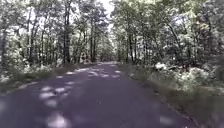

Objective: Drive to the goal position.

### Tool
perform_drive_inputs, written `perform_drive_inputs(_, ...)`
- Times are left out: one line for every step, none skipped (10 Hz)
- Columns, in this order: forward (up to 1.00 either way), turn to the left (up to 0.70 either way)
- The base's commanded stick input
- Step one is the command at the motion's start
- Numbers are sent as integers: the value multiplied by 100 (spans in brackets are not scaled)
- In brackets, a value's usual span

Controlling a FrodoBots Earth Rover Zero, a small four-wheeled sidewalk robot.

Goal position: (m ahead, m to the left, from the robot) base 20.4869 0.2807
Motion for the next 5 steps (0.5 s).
perform_drive_inputs(45, 0)
perform_drive_inputs(45, 0)
perform_drive_inputs(45, 0)
perform_drive_inputs(45, -18)
perform_drive_inputs(45, -27)
